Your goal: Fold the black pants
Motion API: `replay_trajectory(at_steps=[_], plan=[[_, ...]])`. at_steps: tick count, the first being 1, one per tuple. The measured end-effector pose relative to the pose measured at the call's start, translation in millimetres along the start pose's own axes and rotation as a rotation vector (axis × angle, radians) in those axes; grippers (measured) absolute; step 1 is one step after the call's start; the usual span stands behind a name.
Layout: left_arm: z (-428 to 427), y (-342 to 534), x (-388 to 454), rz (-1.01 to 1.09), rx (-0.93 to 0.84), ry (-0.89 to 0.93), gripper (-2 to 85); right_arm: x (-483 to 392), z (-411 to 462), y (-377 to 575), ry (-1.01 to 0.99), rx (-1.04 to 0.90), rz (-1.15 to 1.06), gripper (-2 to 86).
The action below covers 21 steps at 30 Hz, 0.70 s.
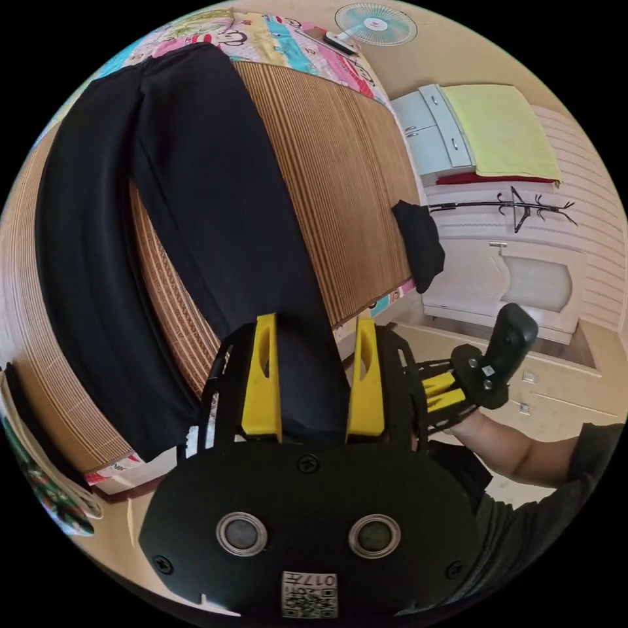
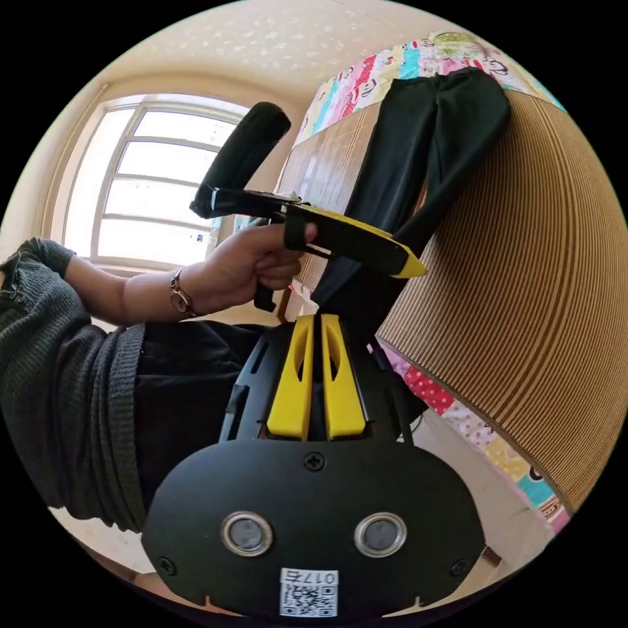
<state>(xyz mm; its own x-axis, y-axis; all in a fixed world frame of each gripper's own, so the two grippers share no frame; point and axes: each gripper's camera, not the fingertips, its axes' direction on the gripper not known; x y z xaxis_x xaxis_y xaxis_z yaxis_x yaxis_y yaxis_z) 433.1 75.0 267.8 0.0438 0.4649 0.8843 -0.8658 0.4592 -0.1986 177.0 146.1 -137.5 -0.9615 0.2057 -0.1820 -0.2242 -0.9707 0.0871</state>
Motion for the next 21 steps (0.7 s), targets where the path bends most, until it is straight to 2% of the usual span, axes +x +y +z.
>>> replay_trajectory(at_steps=[3, 5, 7, 12, 14, 17, 21], plan=[[8.9, 7.2, 1.2, -0.032, 0.012, -0.119, 4.5, 19.3, -4.5, -13.0, 0.007, -0.198, -0.105, 4.5], [9.4, 18.7, -6.8, -0.076, 0.069, -0.076, 3.2, 70.6, -23.4, -22.3, -0.037, -0.300, -0.053, 6.8], [12.4, 29.6, -17.1, -0.129, 0.094, -0.020, 2.5, 120.9, -53.4, -40.4, -0.067, -0.295, 0.020, 8.1], [11.5, 53.8, -28.1, -0.216, 0.154, 0.039, 1.5, 261.5, -147.6, -163.8, -0.043, -0.053, 0.227, 12.5], [11.5, 59.7, -31.0, -0.245, 0.172, 0.053, 1.5, 318.6, -169.2, -237.3, -0.108, 0.161, 0.308, 14.0], [14.8, 70.6, -40.9, -0.299, 0.205, 0.104, 1.4, 370.9, -166.5, -312.2, -0.161, 0.390, 0.415, 14.2], [12.0, 87.1, -56.3, -0.334, 0.256, 0.162, 1.2, 400.5, -150.5, -373.5, -0.094, 0.507, 0.521, 12.5]])
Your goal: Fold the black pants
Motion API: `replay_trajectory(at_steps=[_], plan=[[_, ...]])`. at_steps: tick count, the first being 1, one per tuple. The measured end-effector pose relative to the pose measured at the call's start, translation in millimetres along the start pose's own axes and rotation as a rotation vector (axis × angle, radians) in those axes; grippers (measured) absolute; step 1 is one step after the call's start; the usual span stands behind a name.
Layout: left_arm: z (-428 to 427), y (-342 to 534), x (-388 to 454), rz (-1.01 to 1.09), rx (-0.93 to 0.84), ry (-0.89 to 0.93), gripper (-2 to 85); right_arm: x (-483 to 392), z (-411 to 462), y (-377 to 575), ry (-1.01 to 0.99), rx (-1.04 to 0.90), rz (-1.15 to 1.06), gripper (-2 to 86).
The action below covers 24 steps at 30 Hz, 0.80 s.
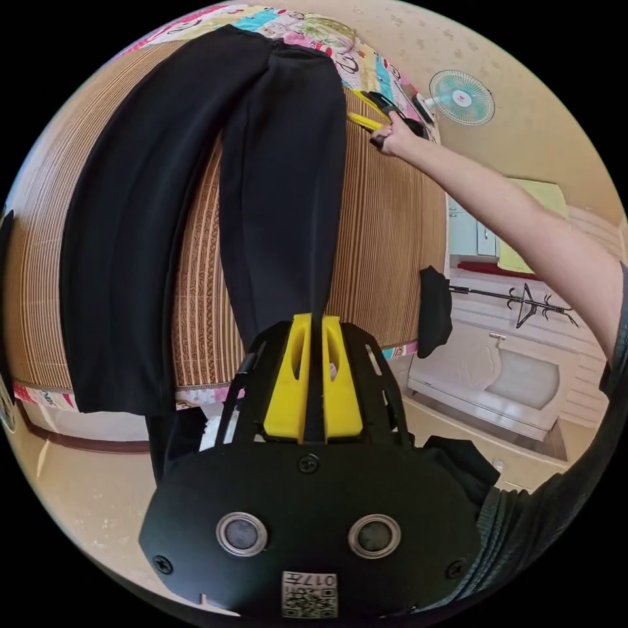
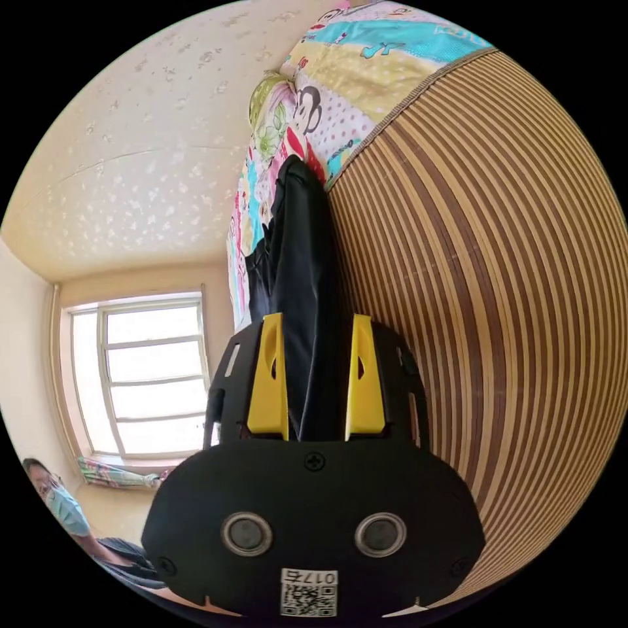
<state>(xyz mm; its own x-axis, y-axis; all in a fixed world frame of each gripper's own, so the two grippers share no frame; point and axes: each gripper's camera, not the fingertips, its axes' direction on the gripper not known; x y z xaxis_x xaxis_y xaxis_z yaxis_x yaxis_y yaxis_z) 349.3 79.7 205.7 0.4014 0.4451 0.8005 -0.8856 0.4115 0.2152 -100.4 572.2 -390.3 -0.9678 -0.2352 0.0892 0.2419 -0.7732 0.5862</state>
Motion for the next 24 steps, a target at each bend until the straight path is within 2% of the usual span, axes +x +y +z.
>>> replay_trajectory(at_steps=[4, 8, 10, 12, 14, 16, 18, 21, 24], plan=[[-11.6, 8.6, -24.8, -0.032, 0.050, 0.167, 1.1, -54.4, 30.1, -33.1, 0.203, 0.009, -0.062, 5.1], [-45.9, 31.9, -67.2, -0.100, 0.173, 0.437, 1.4, -201.5, 73.2, -1.1, 0.539, 0.062, -0.434, 3.5], [-69.3, 46.9, -88.8, -0.123, 0.246, 0.555, 1.5, -261.7, 107.6, 18.6, 0.581, 0.062, -0.563, 3.3], [-101.5, 65.6, -118.2, -0.160, 0.322, 0.620, 2.2, -301.7, 150.0, 25.1, 0.527, 0.001, -0.603, 3.5], [-125.1, 77.1, -141.0, -0.201, 0.368, 0.583, 2.7, -322.0, 210.0, 21.2, 0.411, -0.106, -0.589, 4.2], [-142.9, 84.3, -165.0, -0.250, 0.389, 0.503, 3.1, -319.5, 243.5, 23.9, 0.379, -0.150, -0.595, 4.8], [-156.6, 86.9, -201.4, -0.372, 0.343, 0.348, 3.6, -305.5, 256.0, 35.6, 0.378, -0.148, -0.568, 5.0], [-161.1, 83.0, -232.0, -0.419, 0.270, 0.129, 1.9, -254.5, 252.5, 82.9, 0.277, -0.211, -0.584, 6.4], [-151.1, 73.2, -245.6, -0.369, 0.170, 0.040, 0.7, -166.5, 243.0, 160.9, 0.302, -0.375, -0.603, 7.7]])
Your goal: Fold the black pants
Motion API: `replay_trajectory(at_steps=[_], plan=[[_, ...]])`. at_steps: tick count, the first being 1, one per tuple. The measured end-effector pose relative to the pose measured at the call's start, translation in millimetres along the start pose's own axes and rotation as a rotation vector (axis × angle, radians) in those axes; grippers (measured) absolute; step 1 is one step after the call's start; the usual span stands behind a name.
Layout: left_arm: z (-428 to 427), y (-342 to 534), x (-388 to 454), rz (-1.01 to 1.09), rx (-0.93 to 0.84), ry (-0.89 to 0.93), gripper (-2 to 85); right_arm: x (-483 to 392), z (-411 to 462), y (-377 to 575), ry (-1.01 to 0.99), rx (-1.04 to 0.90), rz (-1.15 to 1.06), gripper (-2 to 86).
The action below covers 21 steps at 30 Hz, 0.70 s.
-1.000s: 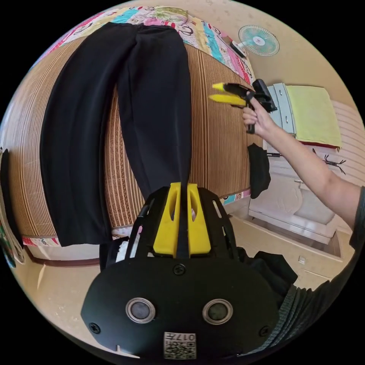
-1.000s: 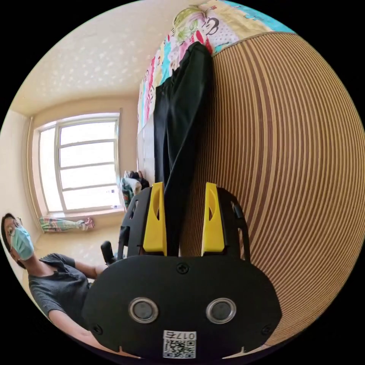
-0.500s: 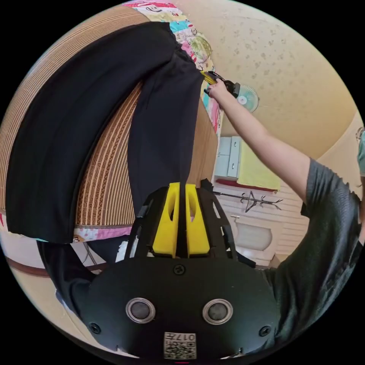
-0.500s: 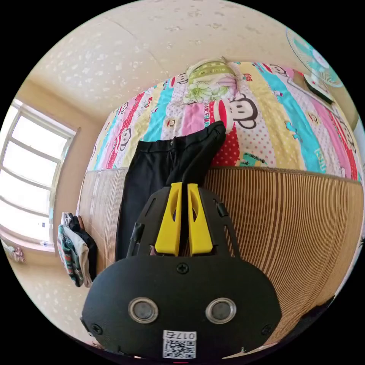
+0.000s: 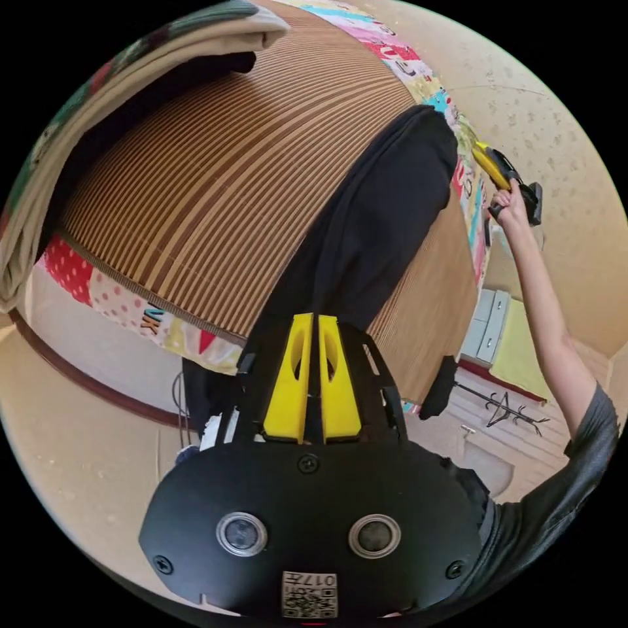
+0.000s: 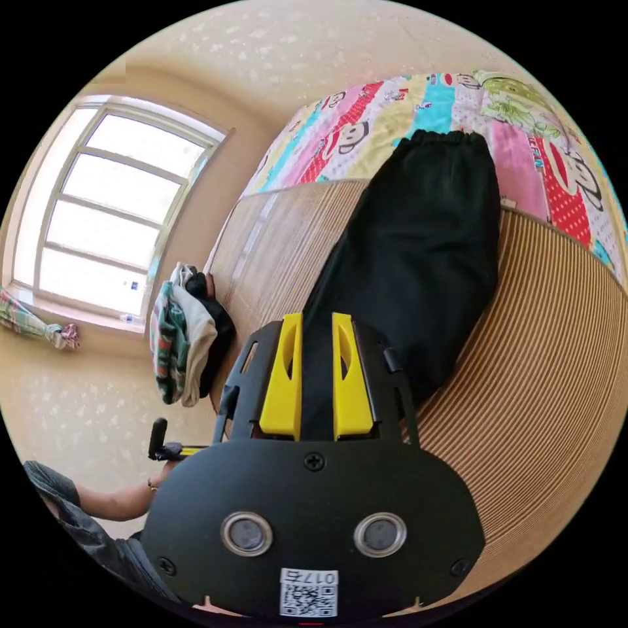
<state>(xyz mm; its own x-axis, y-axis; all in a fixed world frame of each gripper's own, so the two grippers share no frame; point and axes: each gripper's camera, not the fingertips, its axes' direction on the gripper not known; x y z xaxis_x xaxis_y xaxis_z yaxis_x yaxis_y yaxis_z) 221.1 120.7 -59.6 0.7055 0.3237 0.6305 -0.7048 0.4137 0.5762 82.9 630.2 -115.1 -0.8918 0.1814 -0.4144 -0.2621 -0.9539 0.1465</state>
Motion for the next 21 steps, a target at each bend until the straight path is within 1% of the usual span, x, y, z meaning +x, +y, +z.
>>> replay_trajectory(at_steps=[2, 3, 5, 8, 9, 12, 14, 16, 18, 19, 20, 21], plan=[[1.6, -1.9, 0.9, 0.047, -0.014, 0.018, 0.3, 26.3, 38.9, 98.5, -0.044, -0.133, 0.087, 8.8], [0.7, -1.8, 2.5, 0.072, -0.017, 0.017, 0.2, 30.9, 48.1, 122.1, -0.070, -0.159, 0.113, 9.2], [-0.9, -1.5, 5.2, 0.102, -0.028, 0.005, 0.1, 35.1, 80.5, 206.5, -0.169, -0.206, 0.196, 10.4], [-5.1, -4.1, 12.8, 0.160, -0.078, -0.029, 0.0, 22.3, 119.3, 273.2, -0.219, -0.244, 0.289, 10.3], [-9.4, -5.5, 17.5, 0.184, -0.095, -0.058, 0.0, 18.4, 126.5, 282.1, -0.232, -0.248, 0.306, 10.1], [-22.2, -8.9, 33.2, 0.267, -0.152, -0.096, -0.2, -9.1, 150.3, 304.8, -0.281, -0.280, 0.292, 4.3], [-31.1, -8.6, 45.1, 0.347, -0.193, -0.080, -0.3, -25.1, 139.6, 311.0, -0.297, -0.209, 0.303, 2.0], [-45.3, -4.0, 54.9, 0.447, -0.204, 0.012, -0.5, -28.0, 127.5, 315.2, -0.359, -0.129, 0.318, 1.6], [-58.0, 2.1, 49.0, 0.490, -0.237, 0.234, -0.7, -24.4, 123.7, 320.2, -0.318, -0.097, 0.354, 1.7], [-57.8, 3.5, 43.8, 0.474, -0.246, 0.262, -0.7, -20.6, 126.0, 323.2, -0.240, -0.103, 0.374, 2.1], [-55.0, 7.5, 31.5, 0.417, -0.244, 0.206, -0.8, -14.1, 131.2, 325.2, -0.150, -0.124, 0.417, 2.9], [-48.9, 12.8, 19.8, 0.368, -0.242, 0.035, -0.8, -10.8, 133.8, 325.8, -0.120, -0.131, 0.437, 3.5]])
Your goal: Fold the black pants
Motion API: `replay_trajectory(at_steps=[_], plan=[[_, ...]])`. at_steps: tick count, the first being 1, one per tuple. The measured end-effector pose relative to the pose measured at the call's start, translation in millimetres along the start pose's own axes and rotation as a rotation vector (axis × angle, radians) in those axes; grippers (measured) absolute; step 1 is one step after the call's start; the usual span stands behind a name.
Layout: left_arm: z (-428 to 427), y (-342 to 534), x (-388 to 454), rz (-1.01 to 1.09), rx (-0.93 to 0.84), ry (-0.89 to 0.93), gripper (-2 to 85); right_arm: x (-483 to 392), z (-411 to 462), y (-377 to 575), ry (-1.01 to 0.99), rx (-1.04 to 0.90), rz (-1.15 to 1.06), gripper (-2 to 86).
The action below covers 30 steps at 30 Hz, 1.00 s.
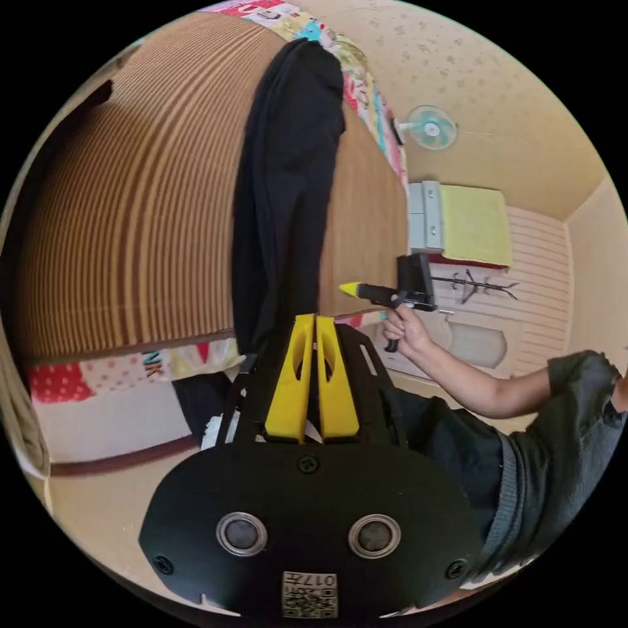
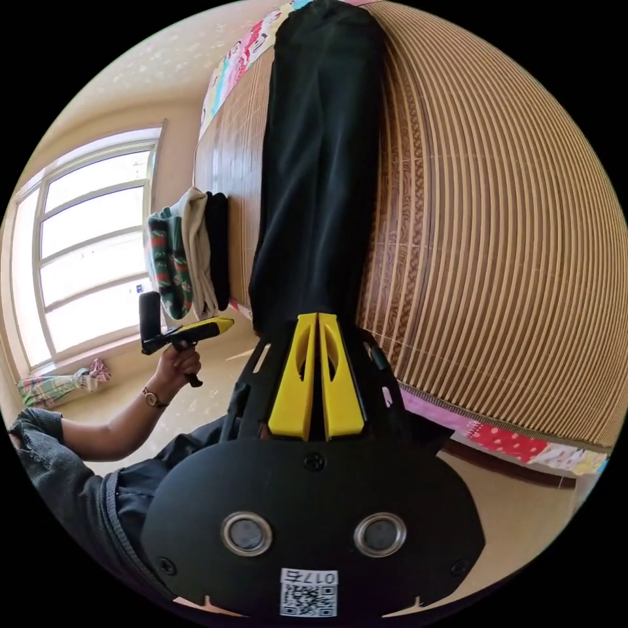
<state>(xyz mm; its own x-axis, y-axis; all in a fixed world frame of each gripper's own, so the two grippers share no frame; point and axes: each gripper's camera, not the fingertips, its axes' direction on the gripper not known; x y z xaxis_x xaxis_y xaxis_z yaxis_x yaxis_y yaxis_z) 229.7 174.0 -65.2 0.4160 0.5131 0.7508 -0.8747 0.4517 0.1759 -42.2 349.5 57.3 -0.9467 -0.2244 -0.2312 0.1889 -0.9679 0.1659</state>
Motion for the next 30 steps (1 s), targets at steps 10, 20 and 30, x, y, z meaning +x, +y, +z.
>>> replay_trajectory(at_steps=[10, 20, 30], plan=[[17.9, -24.8, 8.6, -0.042, 0.039, -0.091, 7.8, 9.5, 50.9, -24.3, 0.080, -0.045, 0.053, 6.4], [33.0, -29.4, 42.0, 0.015, -0.071, -0.090, 1.1, 7.8, 50.1, -23.7, 0.111, 0.049, 0.104, 8.7], [35.5, -18.7, 65.9, 0.106, -0.087, -0.091, 0.8, -14.5, 46.0, -11.4, 0.094, 0.048, 0.014, 2.4]])
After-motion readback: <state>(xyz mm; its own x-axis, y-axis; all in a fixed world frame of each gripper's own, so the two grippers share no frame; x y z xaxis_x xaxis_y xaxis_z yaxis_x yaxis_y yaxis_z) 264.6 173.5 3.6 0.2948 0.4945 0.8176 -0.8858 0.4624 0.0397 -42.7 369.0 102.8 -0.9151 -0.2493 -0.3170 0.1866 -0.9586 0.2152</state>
